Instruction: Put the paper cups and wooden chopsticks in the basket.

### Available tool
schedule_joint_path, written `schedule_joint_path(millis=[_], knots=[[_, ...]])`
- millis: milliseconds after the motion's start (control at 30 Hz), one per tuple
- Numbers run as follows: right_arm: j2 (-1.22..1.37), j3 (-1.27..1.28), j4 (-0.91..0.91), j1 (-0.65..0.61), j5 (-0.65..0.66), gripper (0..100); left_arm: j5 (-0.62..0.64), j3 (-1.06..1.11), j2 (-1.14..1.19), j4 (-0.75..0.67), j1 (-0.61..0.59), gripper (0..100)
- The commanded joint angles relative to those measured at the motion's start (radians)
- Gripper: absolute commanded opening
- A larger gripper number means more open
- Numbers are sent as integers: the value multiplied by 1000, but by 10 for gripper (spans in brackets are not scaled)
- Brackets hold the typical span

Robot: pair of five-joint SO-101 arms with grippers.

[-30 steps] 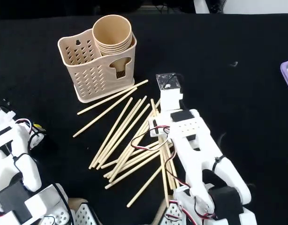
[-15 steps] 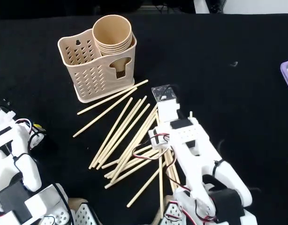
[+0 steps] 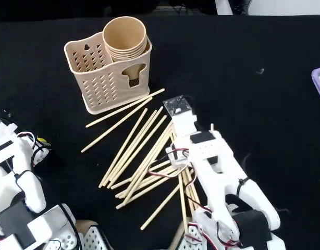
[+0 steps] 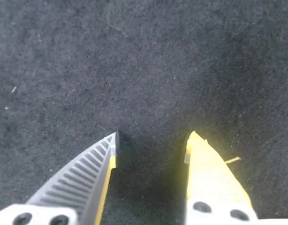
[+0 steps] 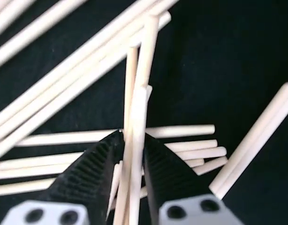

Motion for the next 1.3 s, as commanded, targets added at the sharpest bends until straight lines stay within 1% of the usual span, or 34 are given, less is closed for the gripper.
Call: schedule_joint_path(millis=[0, 233, 533, 900, 1267], knots=[[-27, -124, -2, -2, 12, 11, 3, -44, 0, 0, -21, 238], [-27, -338, 15, 2, 14, 11, 3, -44, 0, 0, -21, 238], [-28, -622, 264, 6, 14, 11, 3, -44, 0, 0, -21, 238], [-28, -977, 434, -2, 14, 11, 3, -44, 0, 0, -21, 238], [-28, -1277, 453, -3, 3, 11, 3, -44, 0, 0, -21, 238]])
